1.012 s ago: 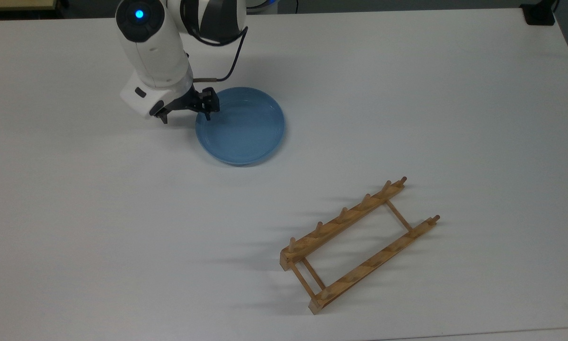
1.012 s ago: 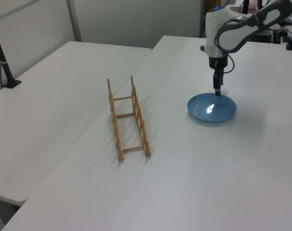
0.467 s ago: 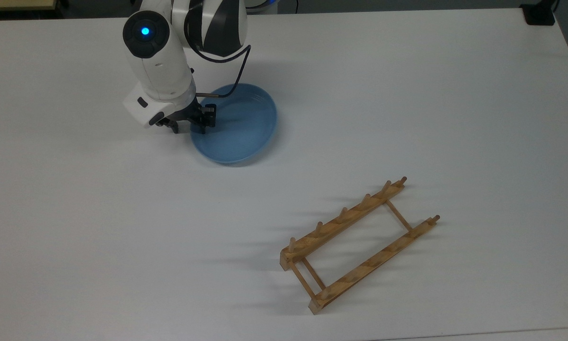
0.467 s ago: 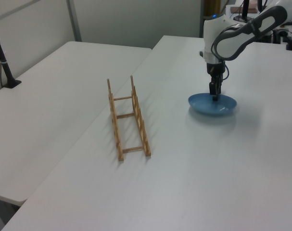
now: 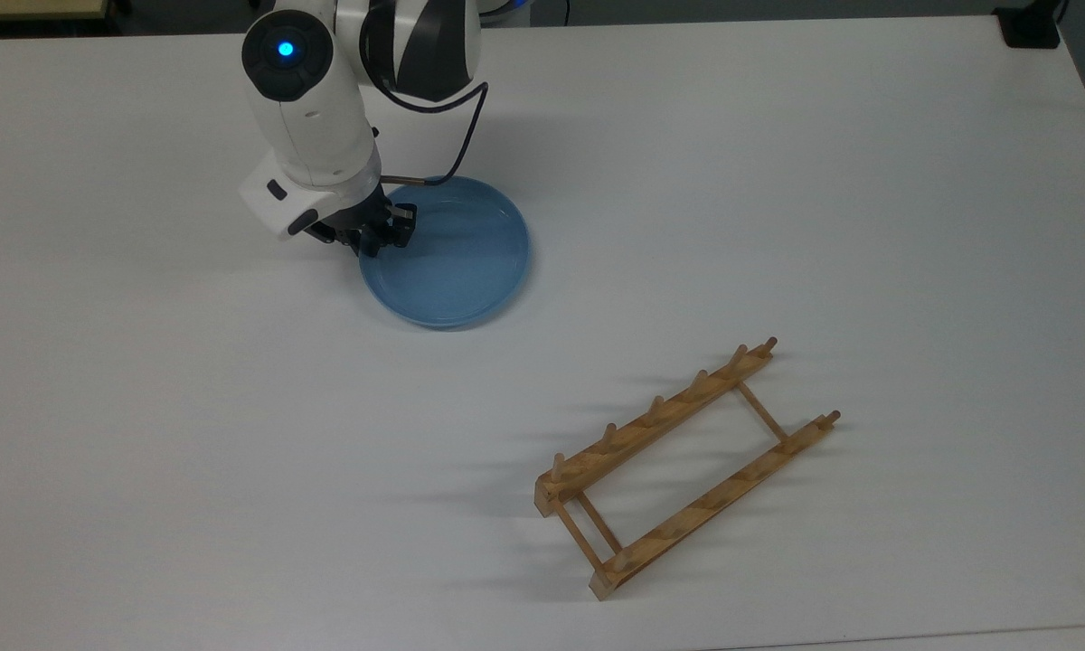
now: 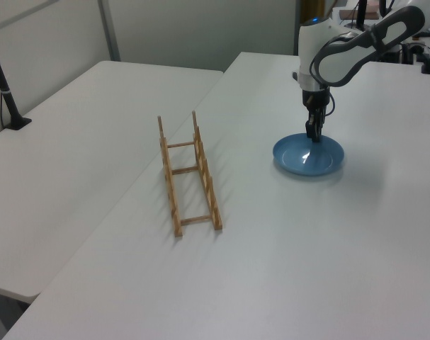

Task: Place plate in plate rack
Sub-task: 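Close the gripper on the blue plate's rim, then lift the plate by its rim and tilt it upright toward the rack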

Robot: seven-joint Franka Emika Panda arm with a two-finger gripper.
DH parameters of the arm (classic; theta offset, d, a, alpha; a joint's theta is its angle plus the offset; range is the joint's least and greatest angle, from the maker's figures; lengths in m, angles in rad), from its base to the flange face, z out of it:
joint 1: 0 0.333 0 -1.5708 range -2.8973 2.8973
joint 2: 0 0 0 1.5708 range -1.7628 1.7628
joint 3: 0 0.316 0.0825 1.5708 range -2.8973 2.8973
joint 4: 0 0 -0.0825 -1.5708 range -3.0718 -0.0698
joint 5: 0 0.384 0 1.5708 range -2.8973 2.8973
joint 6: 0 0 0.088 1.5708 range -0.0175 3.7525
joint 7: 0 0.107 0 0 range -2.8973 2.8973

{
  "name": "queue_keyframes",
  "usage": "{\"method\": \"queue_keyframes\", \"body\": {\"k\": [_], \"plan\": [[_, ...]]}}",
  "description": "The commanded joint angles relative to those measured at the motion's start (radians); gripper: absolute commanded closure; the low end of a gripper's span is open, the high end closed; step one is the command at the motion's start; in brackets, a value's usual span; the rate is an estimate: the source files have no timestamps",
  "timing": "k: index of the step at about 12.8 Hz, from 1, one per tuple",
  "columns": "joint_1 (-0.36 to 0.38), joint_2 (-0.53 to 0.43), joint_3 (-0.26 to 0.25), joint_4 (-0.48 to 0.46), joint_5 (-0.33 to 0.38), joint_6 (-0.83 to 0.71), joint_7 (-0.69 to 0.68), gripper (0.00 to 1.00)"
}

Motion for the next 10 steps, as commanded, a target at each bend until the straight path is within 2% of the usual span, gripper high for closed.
{"method": "queue_keyframes", "body": {"k": [1, 6, 10], "plan": [[0.009, -0.013, 0.0, -0.008, -0.024, 0.023, 0.023, 1.0], [0.009, -0.099, 0.002, 0.052, -0.024, 0.007, 0.022, 1.0], [0.046, -0.174, 0.017, 0.122, -0.102, 0.009, 0.075, 1.0]]}}
